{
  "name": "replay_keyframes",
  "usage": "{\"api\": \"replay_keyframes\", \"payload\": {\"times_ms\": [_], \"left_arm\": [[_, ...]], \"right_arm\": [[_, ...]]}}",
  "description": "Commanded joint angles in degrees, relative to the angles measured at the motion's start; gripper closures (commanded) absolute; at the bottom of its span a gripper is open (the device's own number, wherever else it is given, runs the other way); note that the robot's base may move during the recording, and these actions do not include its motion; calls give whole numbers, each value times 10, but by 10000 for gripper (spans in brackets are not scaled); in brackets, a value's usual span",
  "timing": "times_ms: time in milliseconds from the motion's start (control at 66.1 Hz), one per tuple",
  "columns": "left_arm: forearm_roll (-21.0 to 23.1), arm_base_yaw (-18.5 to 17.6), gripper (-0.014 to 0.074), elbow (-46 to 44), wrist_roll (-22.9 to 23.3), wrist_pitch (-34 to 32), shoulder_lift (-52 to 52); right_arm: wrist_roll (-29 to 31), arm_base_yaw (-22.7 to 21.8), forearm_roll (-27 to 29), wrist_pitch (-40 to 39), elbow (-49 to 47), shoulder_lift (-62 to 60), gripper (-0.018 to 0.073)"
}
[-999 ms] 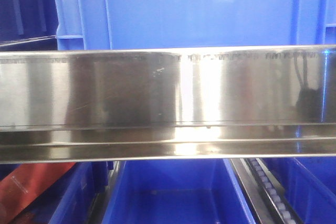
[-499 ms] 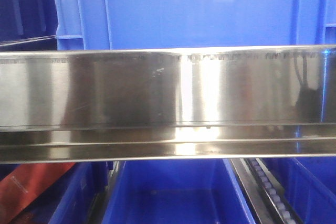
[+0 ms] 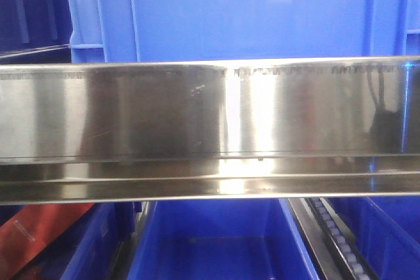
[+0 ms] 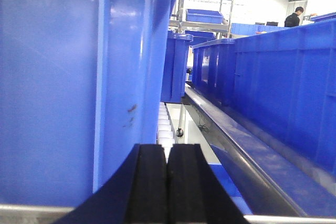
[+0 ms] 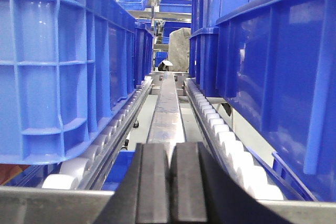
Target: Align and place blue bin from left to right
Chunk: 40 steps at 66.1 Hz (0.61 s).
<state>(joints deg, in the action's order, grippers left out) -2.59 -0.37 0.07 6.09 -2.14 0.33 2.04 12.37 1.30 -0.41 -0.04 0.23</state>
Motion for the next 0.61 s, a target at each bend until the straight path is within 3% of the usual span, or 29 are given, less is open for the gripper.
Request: {"api": "replay_keyframes", "payload": {"times_ms": [0,106,318,590], "left_arm": [[-2,0,707,-1,1,-5,-3],[-2,-3,707,-1,1,-5,-3],[-2,-51,707,-1,1,0,-3],[-2,-16,707,-1,1,-4,-3]], "right_arm": [[1,-1,1,-13,0,-2,725],[1,-1,1,-13,0,-2,725],[1,-1,1,-13,0,-2,725],[1,-1,1,-13,0,-2,725]]}}
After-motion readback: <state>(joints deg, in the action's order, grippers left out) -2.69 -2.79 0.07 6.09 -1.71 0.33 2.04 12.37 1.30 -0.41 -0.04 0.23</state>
